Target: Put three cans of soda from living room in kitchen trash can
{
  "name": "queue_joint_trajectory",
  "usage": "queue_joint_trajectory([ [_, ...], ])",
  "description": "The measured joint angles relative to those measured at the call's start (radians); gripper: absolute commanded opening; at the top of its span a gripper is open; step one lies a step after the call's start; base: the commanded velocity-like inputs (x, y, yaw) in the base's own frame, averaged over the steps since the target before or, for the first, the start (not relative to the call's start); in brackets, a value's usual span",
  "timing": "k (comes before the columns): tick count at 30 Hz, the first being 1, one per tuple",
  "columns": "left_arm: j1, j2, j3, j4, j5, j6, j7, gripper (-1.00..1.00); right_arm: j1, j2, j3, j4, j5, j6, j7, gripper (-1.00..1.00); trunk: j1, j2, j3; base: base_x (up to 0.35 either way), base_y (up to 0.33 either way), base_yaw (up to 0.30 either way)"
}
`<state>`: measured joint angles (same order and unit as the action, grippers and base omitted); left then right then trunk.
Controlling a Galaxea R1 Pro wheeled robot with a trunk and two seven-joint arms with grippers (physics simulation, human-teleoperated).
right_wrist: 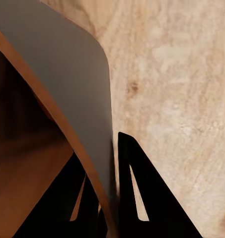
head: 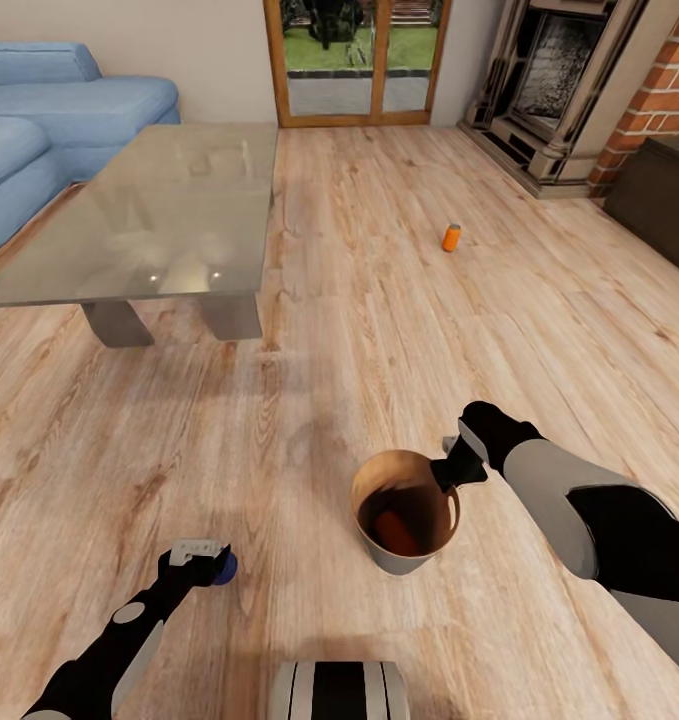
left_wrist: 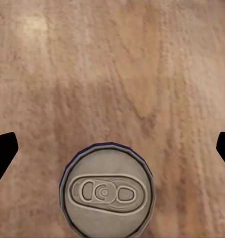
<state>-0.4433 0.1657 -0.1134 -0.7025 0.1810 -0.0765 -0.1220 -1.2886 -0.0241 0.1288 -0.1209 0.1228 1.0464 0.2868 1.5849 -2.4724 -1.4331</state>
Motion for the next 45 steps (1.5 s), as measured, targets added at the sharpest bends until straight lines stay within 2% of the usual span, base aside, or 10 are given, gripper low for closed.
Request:
queue_joint_trajectory([
  [2,0.0,0.0,0.0,0.0,-0.001,0.0,0.0,1.0,-0.001,-0.001,-0.009,-0.063,0.025,-0.004,-0.001,-1.0,-0.008,0.014,0.006,0.0,0.0,0.0],
  [5,0.0,0.0,0.0,0.0,-0.001,0.0,-0.001,1.0,0.001,0.0,-0.005,-0.04,-0.007,0.001,0.0,-1.0,-0.019,0.035,0.016,0.0,0.0,0.0],
  [7,0.0,0.0,0.0,0.0,-0.001,0.0,-0.001,1.0,0.0,0.0,-0.013,-0.048,0.004,-0.001,-0.001,-1.0,-0.027,0.049,0.022,0.0,0.0,0.0],
  [12,0.0,0.0,-0.001,0.0,-0.002,0.0,-0.001,1.0,0.0,0.001,-0.003,-0.046,0.014,-0.002,-0.001,-1.0,-0.046,0.084,0.038,0.0,0.0,0.0],
  [16,0.0,0.0,-0.003,0.0,-0.002,-0.001,0.0,1.0,0.0,0.0,-0.009,-0.047,0.003,-0.001,0.0,-1.0,-0.046,0.084,0.038,0.0,0.0,0.0],
  [22,0.0,0.0,-0.003,0.0,-0.002,0.0,0.0,1.0,-0.001,0.0,-0.005,-0.049,0.015,-0.002,-0.001,-1.0,-0.046,0.084,0.038,0.0,0.0,0.0],
  [26,0.0,0.0,-0.003,0.0,-0.004,0.0,0.001,1.0,-0.004,-0.002,-0.01,-0.054,0.009,-0.002,-0.001,-1.0,-0.046,0.084,0.038,0.0,0.0,0.0],
  [30,0.0,0.0,-0.003,0.0,-0.003,0.0,0.0,1.0,-0.013,-0.001,-0.014,-0.09,0.018,-0.003,-0.001,-1.0,-0.046,0.084,0.038,0.0,0.0,0.0],
  [35,0.0,0.0,-0.003,0.001,-0.002,0.0,-0.001,1.0,-0.031,0.0,-0.016,-0.108,0.006,-0.002,-0.001,-1.0,-0.046,0.084,0.038,0.0,0.0,0.0],
  [45,0.0,0.0,-0.003,0.001,-0.003,0.001,0.0,1.0,-0.043,-0.001,-0.013,-0.113,0.008,-0.001,-0.001,-1.0,-0.008,0.015,0.002,0.0,0.0,0.0],
])
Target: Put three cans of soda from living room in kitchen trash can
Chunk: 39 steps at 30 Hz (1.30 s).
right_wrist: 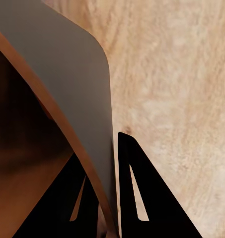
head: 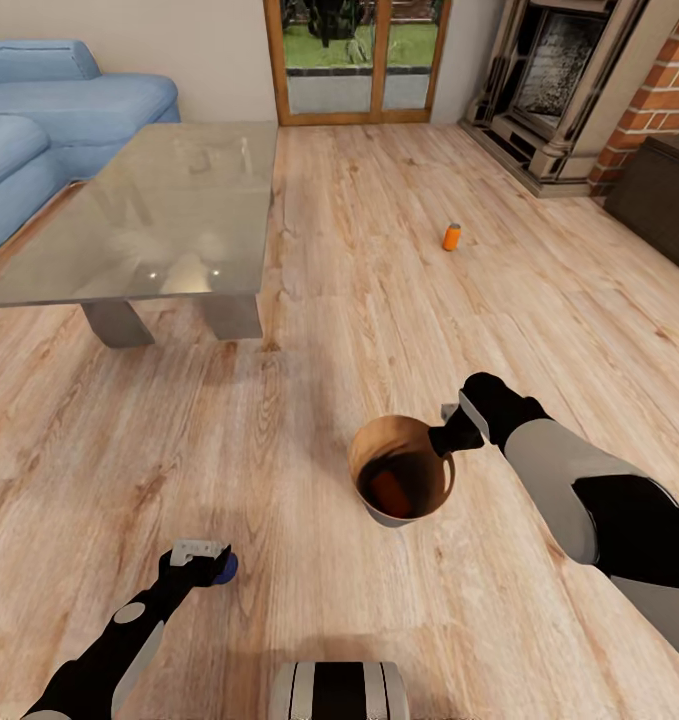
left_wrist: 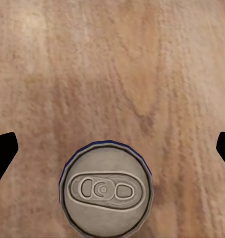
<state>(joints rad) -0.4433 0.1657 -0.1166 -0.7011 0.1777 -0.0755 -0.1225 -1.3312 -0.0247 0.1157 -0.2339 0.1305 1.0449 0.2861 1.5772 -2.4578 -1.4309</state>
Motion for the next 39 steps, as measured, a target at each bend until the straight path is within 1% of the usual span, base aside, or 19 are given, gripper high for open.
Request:
queue_joint_trajectory([
  [5,0.0,-0.001,-0.001,-0.005,-0.001,-0.011,0.002,1.0,-0.001,0.0,0.0,-0.001,0.003,0.0,0.0,-1.0,0.019,-0.035,-0.022,0.0,0.0,0.0],
  [6,0.0,-0.002,-0.002,-0.009,-0.001,-0.027,0.003,1.0,-0.001,0.0,0.001,-0.001,0.005,0.0,0.0,-1.0,0.023,-0.042,-0.026,0.0,0.0,0.0],
  [10,0.002,-0.004,-0.003,-0.015,-0.001,-0.146,0.006,1.0,0.0,-0.001,0.0,-0.001,0.003,0.0,0.0,-1.0,0.025,-0.043,-0.044,0.0,0.0,0.0],
  [11,0.002,-0.005,-0.002,-0.015,-0.002,-0.191,0.007,1.0,0.0,-0.001,0.0,-0.001,0.002,0.0,0.0,-1.0,0.025,-0.043,-0.048,0.0,0.0,0.0],
  [15,0.004,-0.005,-0.001,-0.014,-0.001,-0.251,0.011,1.0,-0.001,-0.003,0.001,-0.001,0.004,0.0,0.0,-1.0,0.027,-0.044,-0.064,0.0,0.0,0.0],
  [16,0.004,-0.005,0.0,-0.013,-0.001,-0.267,0.012,1.0,-0.008,-0.002,0.009,0.0,0.0,0.002,0.001,-1.0,0.027,-0.045,-0.068,0.0,0.0,0.0],
  [17,0.004,-0.005,0.0,-0.013,-0.001,-0.271,0.012,1.0,-0.014,-0.003,0.021,0.003,-0.014,0.002,0.001,-1.0,0.027,-0.045,-0.072,0.0,0.0,0.0],
  [18,0.004,-0.005,0.001,-0.012,-0.001,-0.274,0.013,1.0,-0.016,-0.011,0.026,0.003,-0.027,0.002,0.008,-1.0,0.027,-0.045,-0.075,0.0,0.0,0.0],
  [19,0.004,-0.005,0.001,-0.011,-0.001,-0.277,0.013,1.0,-0.011,-0.027,0.02,0.002,-0.056,0.002,0.013,-1.0,0.026,-0.046,-0.079,0.0,0.0,0.0],
  [20,0.004,-0.006,0.001,-0.01,-0.001,-0.281,0.013,1.0,-0.006,-0.034,0.011,-0.003,-0.064,0.002,0.012,-1.0,0.023,-0.046,-0.083,0.0,0.0,0.0],
  [21,0.004,-0.006,0.001,-0.009,-0.001,-0.282,0.013,1.0,-0.009,-0.026,0.012,-0.003,-0.053,0.002,0.006,-1.0,0.019,-0.046,-0.087,0.0,0.0,0.0],
  [23,0.004,-0.006,0.003,-0.004,-0.001,-0.285,0.014,1.0,-0.012,-0.017,0.018,-0.007,-0.038,0.002,0.007,-1.0,0.02,-0.046,-0.087,0.0,0.0,0.0],
  [24,0.004,-0.006,0.003,-0.003,-0.001,-0.285,0.014,1.0,-0.013,-0.019,0.023,-0.007,-0.044,0.002,0.01,-1.0,0.021,-0.046,-0.087,0.0,0.0,0.0],
  [26,0.004,-0.006,0.004,-0.002,-0.002,-0.284,0.014,1.0,-0.007,-0.024,0.02,-0.012,-0.052,0.002,0.012,-1.0,0.02,-0.046,-0.087,0.0,0.0,0.0],
  [28,0.004,-0.006,0.005,-0.001,-0.002,-0.284,0.015,1.0,-0.006,-0.025,0.023,-0.015,-0.054,0.002,0.012,-1.0,0.021,-0.046,-0.087,0.0,0.0,0.0],
  [32,0.003,-0.006,0.005,0.005,-0.002,-0.282,0.015,1.0,-0.007,-0.021,0.025,-0.017,-0.049,0.002,0.011,-1.0,0.021,-0.046,-0.087,0.0,0.0,0.0],
  [39,0.003,-0.006,0.006,0.041,0.003,-0.278,0.015,1.0,-0.007,-0.021,0.025,-0.018,-0.05,0.002,0.011,-1.0,0.021,-0.046,-0.087,-0.009,0.0,0.0],
])
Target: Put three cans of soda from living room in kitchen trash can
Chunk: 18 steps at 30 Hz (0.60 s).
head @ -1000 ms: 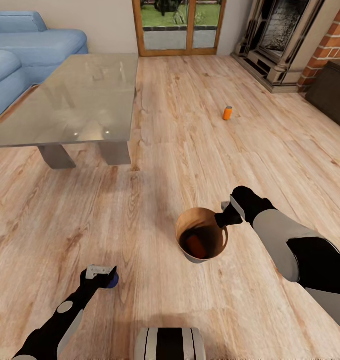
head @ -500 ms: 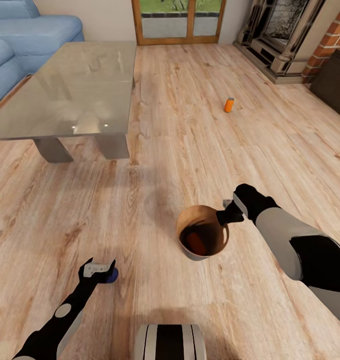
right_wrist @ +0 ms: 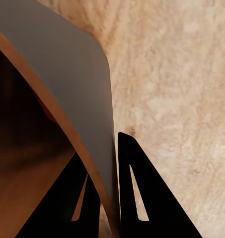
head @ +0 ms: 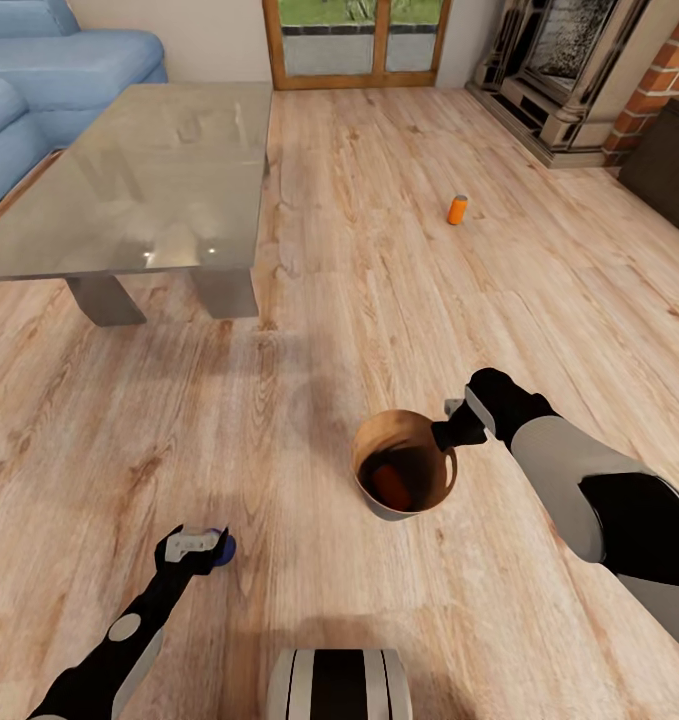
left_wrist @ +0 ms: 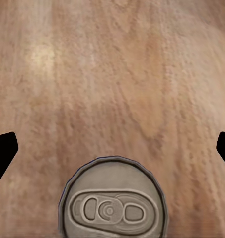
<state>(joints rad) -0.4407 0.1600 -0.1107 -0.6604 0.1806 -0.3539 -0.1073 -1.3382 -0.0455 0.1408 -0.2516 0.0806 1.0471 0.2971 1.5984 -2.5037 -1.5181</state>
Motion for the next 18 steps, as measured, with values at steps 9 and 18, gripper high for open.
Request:
queue_joint_trajectory([
  [9,-0.002,0.0,-0.001,0.011,0.0,0.004,0.001,1.0,0.001,0.038,-0.026,-0.063,0.081,-0.006,-0.012,-1.0,0.008,0.0,0.0,-0.187,0.0,0.0],
  [18,-0.003,0.0,-0.001,0.015,0.0,0.004,0.001,1.0,0.001,0.039,-0.032,-0.021,0.026,0.0,-0.01,-1.0,0.008,0.0,0.0,-0.023,0.0,0.0],
])
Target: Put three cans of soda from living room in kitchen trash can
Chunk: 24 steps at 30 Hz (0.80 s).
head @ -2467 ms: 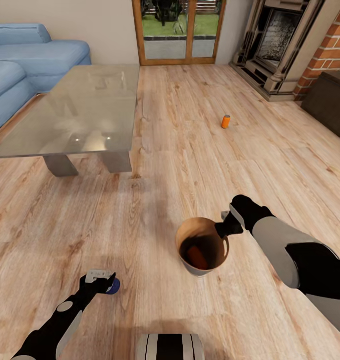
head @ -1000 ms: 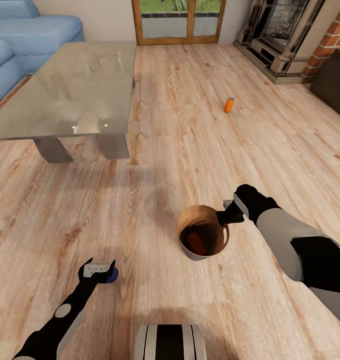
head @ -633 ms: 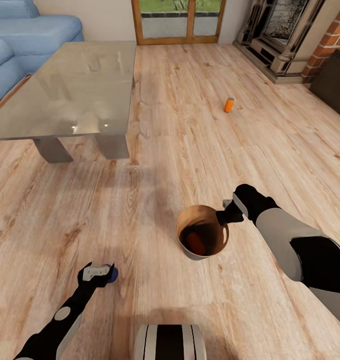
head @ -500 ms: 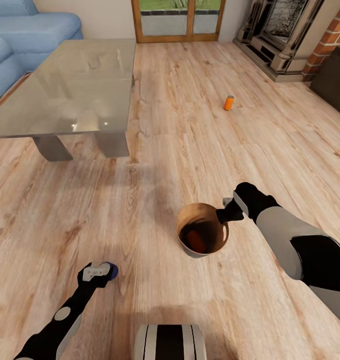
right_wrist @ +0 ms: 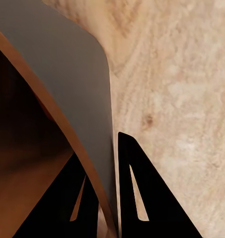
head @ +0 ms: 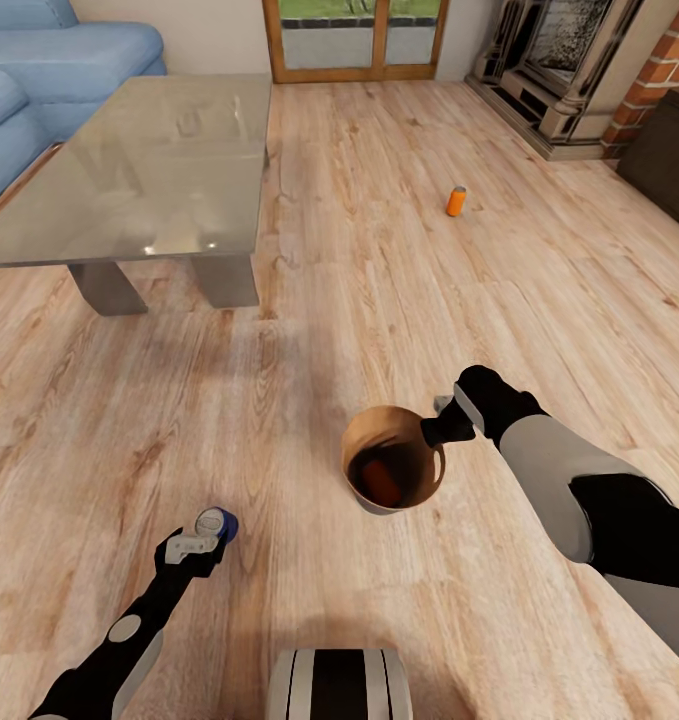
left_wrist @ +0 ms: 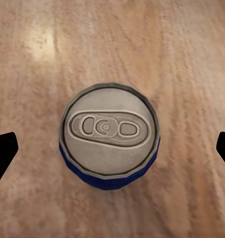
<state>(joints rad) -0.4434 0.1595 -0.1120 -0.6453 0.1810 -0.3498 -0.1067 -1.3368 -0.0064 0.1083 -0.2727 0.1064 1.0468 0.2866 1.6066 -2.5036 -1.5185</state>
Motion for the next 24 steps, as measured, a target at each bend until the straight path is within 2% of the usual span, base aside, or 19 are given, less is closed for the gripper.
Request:
queue_joint_trajectory([
  [13,0.0,0.0,0.0,0.001,-0.001,0.0,0.001,1.0,0.0,0.0,0.0,0.0,0.0,0.0,0.0,-1.0,0.0,0.0,0.0,-0.001,0.0,0.0],
  [19,0.0,0.0,0.001,0.002,-0.001,0.001,0.002,1.0,0.001,0.0,0.014,0.009,0.047,-0.004,-0.001,-1.0,-0.003,0.001,0.023,0.0,0.0,0.0],
  [24,0.0,0.0,0.0,0.035,0.0,0.002,0.001,1.0,-0.001,0.0,0.006,0.006,0.012,-0.001,0.0,-1.0,-0.005,0.003,0.042,0.0,0.0,0.0],
])
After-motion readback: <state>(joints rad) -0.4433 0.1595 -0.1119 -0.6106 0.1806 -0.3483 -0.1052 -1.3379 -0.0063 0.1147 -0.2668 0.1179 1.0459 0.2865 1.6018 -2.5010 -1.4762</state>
